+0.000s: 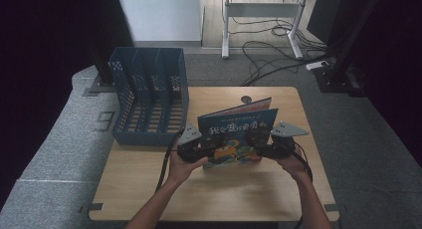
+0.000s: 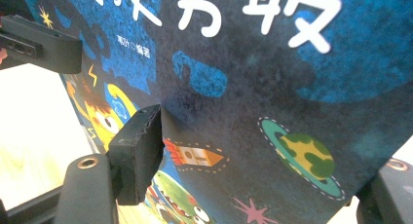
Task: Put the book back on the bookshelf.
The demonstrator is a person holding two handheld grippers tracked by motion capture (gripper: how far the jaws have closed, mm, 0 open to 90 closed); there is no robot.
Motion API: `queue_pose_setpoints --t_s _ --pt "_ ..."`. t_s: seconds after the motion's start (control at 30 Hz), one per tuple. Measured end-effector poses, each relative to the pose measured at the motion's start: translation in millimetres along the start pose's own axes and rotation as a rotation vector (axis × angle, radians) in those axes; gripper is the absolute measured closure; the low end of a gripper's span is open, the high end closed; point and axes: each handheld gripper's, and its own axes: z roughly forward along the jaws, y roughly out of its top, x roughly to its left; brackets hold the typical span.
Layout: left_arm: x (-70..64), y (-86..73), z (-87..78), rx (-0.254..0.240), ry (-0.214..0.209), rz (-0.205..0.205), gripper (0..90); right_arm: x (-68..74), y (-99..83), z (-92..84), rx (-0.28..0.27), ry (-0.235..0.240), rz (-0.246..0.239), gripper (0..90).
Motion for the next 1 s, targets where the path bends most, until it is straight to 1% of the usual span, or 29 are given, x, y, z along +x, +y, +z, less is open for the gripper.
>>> queue_pose_setpoints --t_s 0.23,0.37,0.57,0.67,0.77,0.83,0.9,1.0 --pt "0.8 -0.3 -1.0 -0.002 0.004 0.012 47.6 0.4 0.1 1.5 -0.009 0.007 -0.005 28.6" --pt "0.4 -0.3 0.2 -0.015 0.006 0.012 46.0 -0.6 -0.6 2.7 -0.022 0.011 -0.001 29.2" --pt "-0.6 -1.2 0.8 -0.022 0.011 0.047 44.0 -0.4 -1.9 1.1 -0.030 0.015 -0.010 29.9" --pt "-2.3 -1.7 2.1 -0.018 0.017 0.062 41.6 -0.4 -2.7 -0.1 -0.032 0.019 -0.012 30.2" --pt "-2.4 -2.4 3.4 -0.012 0.013 0.064 41.8 -0.3 -3.7 -1.1 -0.034 0.018 -0.015 30.9" --pt "-1.5 -2.7 4.0 -0.007 0.000 0.057 42.6 -0.3 -4.1 -1.7 -0.036 0.020 -0.018 31.4" --pt "-1.2 -2.7 4.0 -0.008 -0.004 0.055 43.0 -0.3 -4.4 -2.0 -0.037 0.022 -0.017 31.5" --pt "1.4 -2.5 3.1 -0.007 -0.032 0.047 45.7 -0.7 -4.2 -1.6 -0.037 0.023 -0.015 31.3"
